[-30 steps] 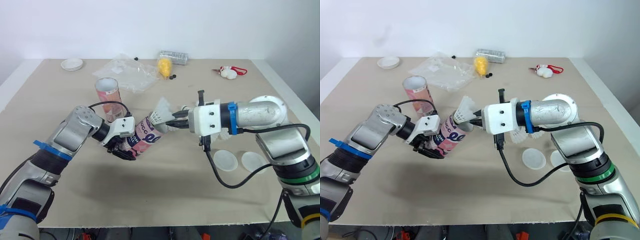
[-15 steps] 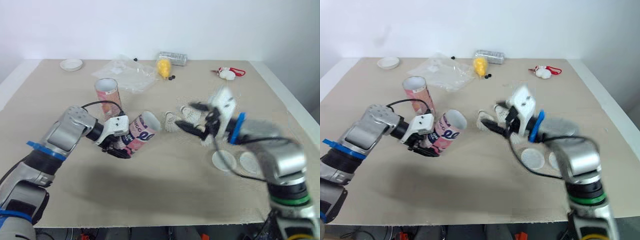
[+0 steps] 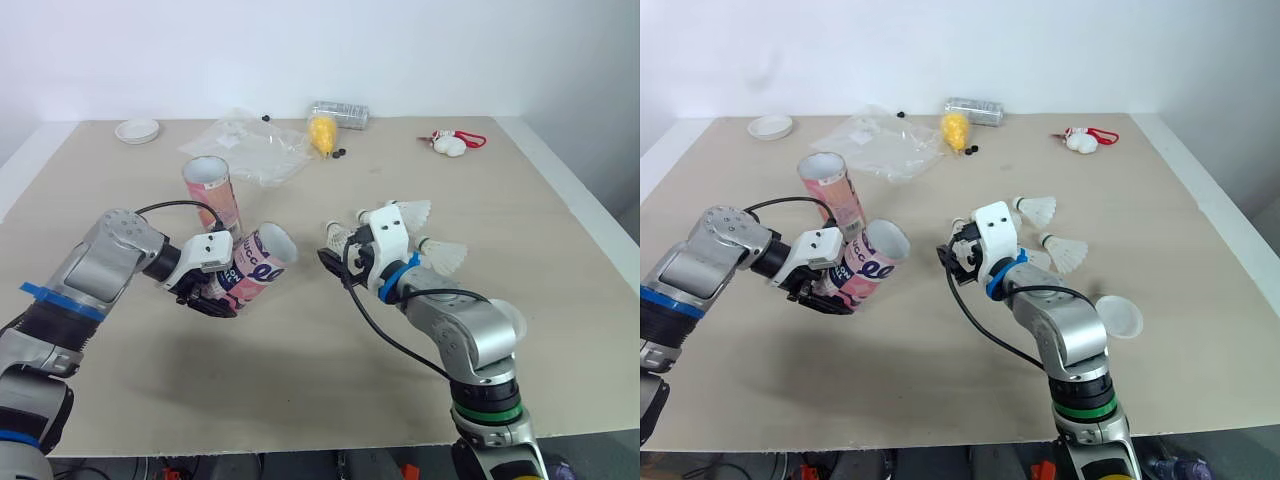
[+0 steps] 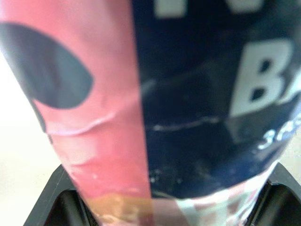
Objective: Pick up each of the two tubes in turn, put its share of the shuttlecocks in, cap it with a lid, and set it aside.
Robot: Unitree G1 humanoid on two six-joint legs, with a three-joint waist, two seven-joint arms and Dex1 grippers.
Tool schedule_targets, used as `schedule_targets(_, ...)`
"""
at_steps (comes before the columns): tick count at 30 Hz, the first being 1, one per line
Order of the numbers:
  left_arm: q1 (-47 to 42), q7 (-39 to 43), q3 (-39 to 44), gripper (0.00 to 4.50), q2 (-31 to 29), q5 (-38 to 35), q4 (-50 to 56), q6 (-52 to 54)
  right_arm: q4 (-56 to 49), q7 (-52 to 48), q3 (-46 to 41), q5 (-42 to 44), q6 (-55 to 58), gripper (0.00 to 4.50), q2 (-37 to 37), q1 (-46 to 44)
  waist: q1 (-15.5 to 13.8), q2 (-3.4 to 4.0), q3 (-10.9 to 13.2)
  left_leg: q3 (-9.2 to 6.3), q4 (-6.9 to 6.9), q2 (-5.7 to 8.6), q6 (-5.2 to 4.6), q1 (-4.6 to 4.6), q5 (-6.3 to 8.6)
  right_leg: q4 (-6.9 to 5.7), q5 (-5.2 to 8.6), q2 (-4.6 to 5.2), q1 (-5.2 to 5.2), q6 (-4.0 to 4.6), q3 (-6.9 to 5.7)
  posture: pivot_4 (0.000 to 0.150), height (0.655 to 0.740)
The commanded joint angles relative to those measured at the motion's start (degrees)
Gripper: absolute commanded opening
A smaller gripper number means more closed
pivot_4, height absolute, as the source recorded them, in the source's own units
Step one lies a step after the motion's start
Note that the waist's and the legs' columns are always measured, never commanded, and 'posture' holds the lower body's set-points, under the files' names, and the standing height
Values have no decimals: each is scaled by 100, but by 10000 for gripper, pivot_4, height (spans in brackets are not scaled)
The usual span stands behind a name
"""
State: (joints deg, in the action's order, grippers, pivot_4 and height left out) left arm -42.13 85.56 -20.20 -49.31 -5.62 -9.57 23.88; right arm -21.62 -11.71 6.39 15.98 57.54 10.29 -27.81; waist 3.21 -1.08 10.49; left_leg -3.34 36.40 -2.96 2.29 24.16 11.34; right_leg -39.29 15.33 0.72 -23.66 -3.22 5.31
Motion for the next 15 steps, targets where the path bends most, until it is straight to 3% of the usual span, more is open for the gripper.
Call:
schedule_targets(1, 35, -43, 117, 30486, 54, -49, 162, 36, 178, 117, 26, -122, -279, 42554, -167, -166, -5, 0, 0, 0, 0, 0, 0, 0, 0, 0, 0, 0, 1, 0, 0, 1500, 7400)
schedule_targets(15, -25, -43, 120, 30486, 152, -37, 509, 224, 1651, 436, -178, -407, -1020, 42554, -766, -706, -12, 0, 0, 1, -3, -6, 0, 2, 0, 1, -4, -9, -6, 5, 3, 1500, 7400)
